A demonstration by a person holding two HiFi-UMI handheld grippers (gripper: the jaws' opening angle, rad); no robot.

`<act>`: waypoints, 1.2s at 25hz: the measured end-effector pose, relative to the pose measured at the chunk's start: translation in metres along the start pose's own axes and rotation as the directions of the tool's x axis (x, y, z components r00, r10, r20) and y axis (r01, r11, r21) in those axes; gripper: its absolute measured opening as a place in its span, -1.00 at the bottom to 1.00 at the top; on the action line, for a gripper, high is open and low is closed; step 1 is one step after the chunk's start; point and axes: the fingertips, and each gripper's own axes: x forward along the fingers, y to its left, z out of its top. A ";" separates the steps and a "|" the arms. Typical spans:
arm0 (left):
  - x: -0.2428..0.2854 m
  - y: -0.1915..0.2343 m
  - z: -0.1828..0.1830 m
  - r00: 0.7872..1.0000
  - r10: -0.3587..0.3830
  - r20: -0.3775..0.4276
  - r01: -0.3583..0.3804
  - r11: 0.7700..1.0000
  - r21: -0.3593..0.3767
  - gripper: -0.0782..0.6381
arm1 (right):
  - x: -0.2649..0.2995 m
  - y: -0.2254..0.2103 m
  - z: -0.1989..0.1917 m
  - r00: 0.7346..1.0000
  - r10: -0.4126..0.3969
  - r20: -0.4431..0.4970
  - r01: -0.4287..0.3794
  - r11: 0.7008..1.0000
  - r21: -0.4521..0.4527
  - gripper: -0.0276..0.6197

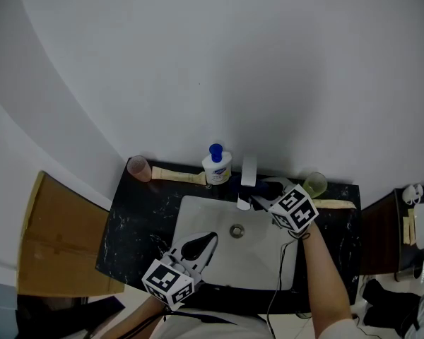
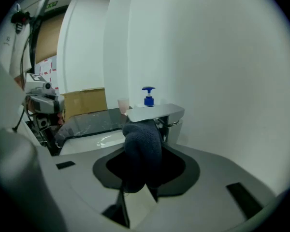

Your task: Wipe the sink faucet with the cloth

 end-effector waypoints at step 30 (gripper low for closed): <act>-0.008 -0.005 -0.004 1.000 0.001 0.000 -0.001 1.000 -0.002 -0.78 | -0.017 0.059 -0.015 0.959 0.220 -0.180 -0.242 0.964 -0.111 -0.50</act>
